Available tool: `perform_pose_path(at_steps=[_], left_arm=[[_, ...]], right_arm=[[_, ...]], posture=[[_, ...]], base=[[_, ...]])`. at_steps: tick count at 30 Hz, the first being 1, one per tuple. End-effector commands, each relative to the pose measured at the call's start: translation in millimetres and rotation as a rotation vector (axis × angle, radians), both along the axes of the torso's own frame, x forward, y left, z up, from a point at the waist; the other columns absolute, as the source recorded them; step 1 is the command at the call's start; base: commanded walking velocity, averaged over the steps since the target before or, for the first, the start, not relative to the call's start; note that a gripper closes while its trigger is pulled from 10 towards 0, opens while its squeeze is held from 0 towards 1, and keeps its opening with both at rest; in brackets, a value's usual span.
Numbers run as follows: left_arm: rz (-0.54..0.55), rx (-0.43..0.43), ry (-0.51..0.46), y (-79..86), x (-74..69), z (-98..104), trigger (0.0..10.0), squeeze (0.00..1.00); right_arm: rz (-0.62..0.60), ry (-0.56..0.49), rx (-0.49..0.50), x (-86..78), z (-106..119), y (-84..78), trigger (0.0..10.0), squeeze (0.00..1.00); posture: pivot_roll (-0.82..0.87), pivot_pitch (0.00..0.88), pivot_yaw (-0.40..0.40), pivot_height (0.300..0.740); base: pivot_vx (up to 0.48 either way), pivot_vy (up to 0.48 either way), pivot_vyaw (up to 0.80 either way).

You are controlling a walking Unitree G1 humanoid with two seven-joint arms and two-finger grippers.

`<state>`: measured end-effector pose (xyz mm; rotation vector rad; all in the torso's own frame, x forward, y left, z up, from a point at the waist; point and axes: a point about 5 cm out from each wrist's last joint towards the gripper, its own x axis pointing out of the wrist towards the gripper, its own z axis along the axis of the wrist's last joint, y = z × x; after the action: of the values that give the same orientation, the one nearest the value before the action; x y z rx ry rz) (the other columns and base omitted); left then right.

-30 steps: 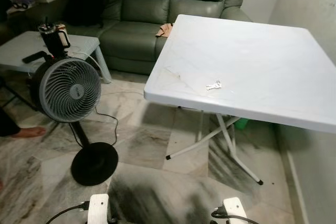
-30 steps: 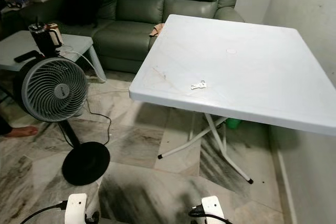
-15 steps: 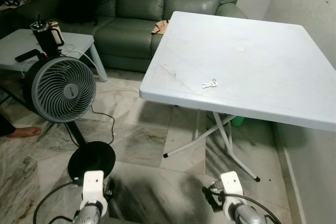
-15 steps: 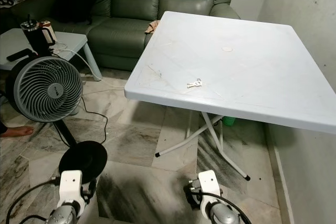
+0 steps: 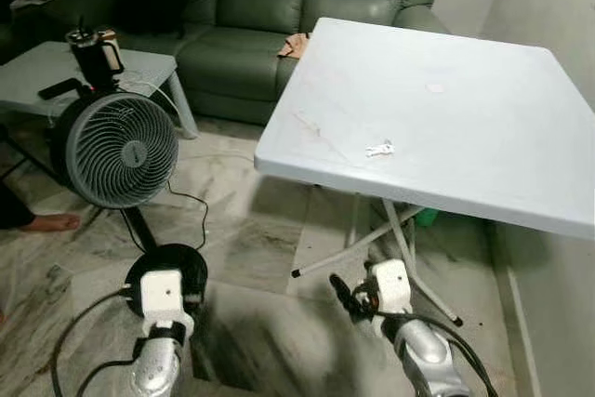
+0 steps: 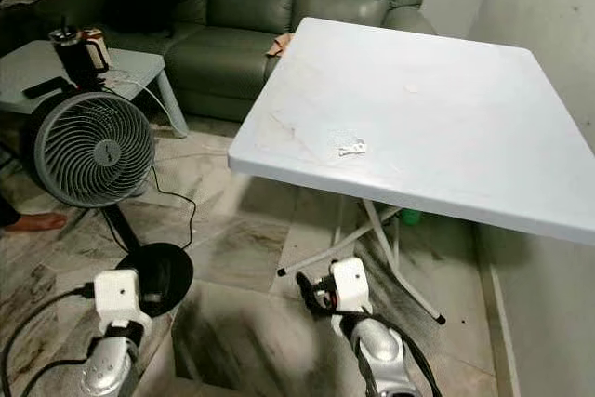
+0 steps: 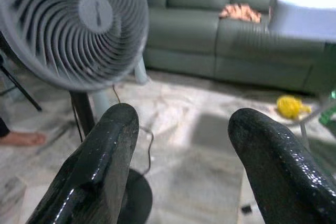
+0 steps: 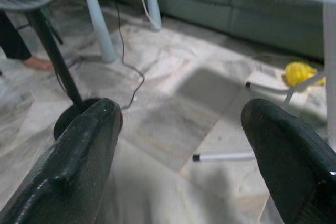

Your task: Hang keys on a hook

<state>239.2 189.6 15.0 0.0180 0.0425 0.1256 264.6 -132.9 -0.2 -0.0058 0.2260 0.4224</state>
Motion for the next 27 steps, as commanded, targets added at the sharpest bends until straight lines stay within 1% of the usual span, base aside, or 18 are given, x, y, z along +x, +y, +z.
perform_pose_path(at_steps=[1,2,3,4,6,7,8,9,10,13,14,17,20,21,25,26,27], left_arm=[[0.002,-0.007,0.013,0.3,-1.2,-1,10.0,0.00],[0.002,-0.007,0.013,0.2,-1.5,-1,10.0,0.00],[-0.005,-0.032,-0.057,2.5,10.9,22,10.0,0.00],[-0.009,-0.039,-0.077,3.0,13.9,28,10.0,0.00],[-0.010,-0.042,-0.087,3.1,15.0,32,10.0,0.00],[-0.017,-0.058,-0.095,3.8,18.9,39,10.0,0.00],[-0.035,-0.065,-0.124,3.8,26.6,56,10.0,0.00],[-0.051,-0.071,-0.152,2.7,31.5,69,10.0,0.00],[-0.051,-0.071,-0.152,2.7,31.5,69,10.0,0.00],[-0.060,-0.061,-0.176,1.7,34.6,84,10.0,0.00],[-0.063,-0.080,-0.187,0.6,37.1,94,10.0,0.00],[-0.063,-0.079,-0.199,-0.9,38.2,105,10.0,0.00],[-0.075,-0.084,-0.186,-2.8,35.4,108,10.0,0.00],[-0.077,-0.084,-0.167,-3.7,32.8,108,10.0,0.00],[-0.081,-0.088,-0.148,-4.9,28.9,106,10.0,0.00],[-0.093,-0.107,-0.118,-6.1,24.5,101,10.0,0.00],[-0.090,-0.103,-0.100,-5.8,22.2,98,10.0,0.00]], right_arm=[[0.008,-0.016,0.005,1.0,3,0.2,10.0,0.00],[0.009,-0.016,0.005,0.9,3,0.2,10.0,0.00],[0.016,-0.096,0.031,13.3,21,1.3,10.0,0.00],[0.018,-0.119,0.038,16.5,26,1.6,10.0,0.00],[0.020,-0.130,0.042,18.0,29,1.8,10.0,0.00],[0.023,-0.164,0.047,22.1,37,2.1,10.0,0.00],[0.027,-0.234,0.055,29.8,53,2.7,10.0,0.00],[0.027,-0.274,0.063,33.9,64,3.3,10.0,0.00],[0.027,-0.274,0.063,33.9,64,3.3,10.0,0.00],[0.028,-0.307,0.070,36.1,74,3.7,10.0,0.00],[0.027,-0.331,0.082,37.5,82,4.4,10.0,0.00],[0.020,-0.361,0.080,39.5,92,5.4,10.0,0.00],[0.016,-0.371,0.082,38.8,98,5.6,10.0,0.00],[0.009,-0.372,0.083,37.6,100,5.0,10.0,0.00],[-0.001,-0.366,0.087,35.9,101,3.8,10.0,0.00],[-0.009,-0.357,0.092,33.7,101,2.8,10.0,0.00],[-0.017,-0.349,0.095,32.6,101,2.2,10.0,0.00]], posture=[[-0.06,0.001,-0.027,0.740],[-0.06,0.001,-0.027,0.740],[-0.06,0.001,-0.031,0.740],[-0.06,0.001,-0.031,0.740],[-0.06,0.001,-0.031,0.740],[-0.06,0.000,-0.027,0.740],[-0.06,0.000,-0.025,0.740],[-0.06,0.000,-0.025,0.740],[-0.06,0.000,-0.025,0.740],[-0.07,0.002,-0.024,0.740],[-0.07,0.005,-0.023,0.740],[-0.07,0.009,-0.022,0.740],[-0.07,0.012,-0.022,0.740],[-0.07,0.016,-0.023,0.740],[-0.06,0.020,-0.022,0.740],[-0.06,0.019,-0.023,0.740],[-0.07,0.021,-0.023,0.740]], base=[[0.000,0.000,0.00],[0.000,0.000,0.00],[0.000,0.000,0.00],[0.000,0.000,0.00],[0.000,0.000,0.00],[0.000,0.000,0.00],[0.000,0.000,0.00],[0.000,0.000,0.00],[0.000,0.000,0.00],[0.000,0.000,0.00],[0.000,0.000,0.00],[0.000,0.000,0.00],[0.000,0.000,0.00],[0.000,0.000,0.00],[0.000,0.000,0.00],[0.000,0.000,0.00],[0.000,0.000,0.00]])
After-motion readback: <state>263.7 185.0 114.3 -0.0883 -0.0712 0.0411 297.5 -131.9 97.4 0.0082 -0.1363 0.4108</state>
